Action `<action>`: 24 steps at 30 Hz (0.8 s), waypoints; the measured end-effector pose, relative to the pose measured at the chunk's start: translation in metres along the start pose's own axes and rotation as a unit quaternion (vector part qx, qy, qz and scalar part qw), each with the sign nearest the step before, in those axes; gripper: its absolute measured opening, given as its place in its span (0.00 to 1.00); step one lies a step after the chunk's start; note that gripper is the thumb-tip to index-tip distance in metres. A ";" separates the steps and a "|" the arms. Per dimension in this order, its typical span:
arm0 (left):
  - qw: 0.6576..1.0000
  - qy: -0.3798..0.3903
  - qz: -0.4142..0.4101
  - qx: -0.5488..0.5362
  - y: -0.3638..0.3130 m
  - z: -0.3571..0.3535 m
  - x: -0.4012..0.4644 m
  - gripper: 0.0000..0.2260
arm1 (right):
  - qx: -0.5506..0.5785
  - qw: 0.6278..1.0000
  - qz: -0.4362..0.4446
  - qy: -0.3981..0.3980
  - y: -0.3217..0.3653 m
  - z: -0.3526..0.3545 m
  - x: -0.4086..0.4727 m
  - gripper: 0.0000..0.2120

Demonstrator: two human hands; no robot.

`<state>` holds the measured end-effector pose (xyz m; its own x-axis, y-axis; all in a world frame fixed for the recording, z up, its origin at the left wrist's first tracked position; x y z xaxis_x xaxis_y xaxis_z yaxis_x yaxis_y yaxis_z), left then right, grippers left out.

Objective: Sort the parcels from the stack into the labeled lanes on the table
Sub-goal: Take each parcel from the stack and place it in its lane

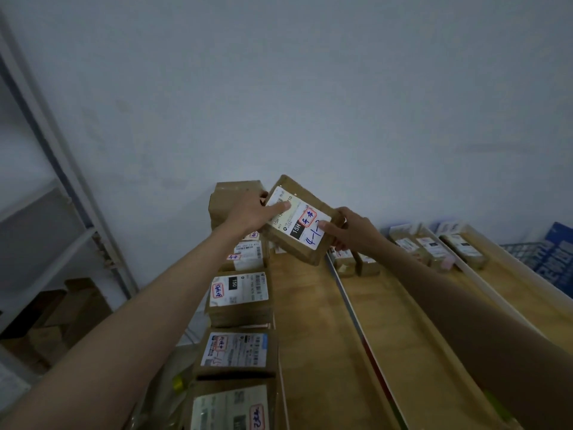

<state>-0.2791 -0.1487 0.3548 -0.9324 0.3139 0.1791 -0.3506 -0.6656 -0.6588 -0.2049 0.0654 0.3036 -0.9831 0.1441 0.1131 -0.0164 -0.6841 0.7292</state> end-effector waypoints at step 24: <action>0.952 0.095 -0.170 0.237 -0.080 -0.217 -0.081 0.26 | 0.091 0.923 -0.367 -0.077 -0.212 0.070 -0.187 0.30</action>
<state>-0.1564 0.0261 0.2341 -0.7406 0.6531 0.1582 -0.6720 -0.7199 -0.1736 -0.0049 0.2340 0.1748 -0.6817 0.6305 -0.3713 -0.6224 -0.2329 0.7472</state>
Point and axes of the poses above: each hand's wrist, its own x-axis towards the middle knuckle, its own z-axis out of the back of the hand, y = z × x, the point moved 5 cm from there along x, towards the middle knuckle, and after that the axes turned 2 degrees about z, right-handed, at the moved point
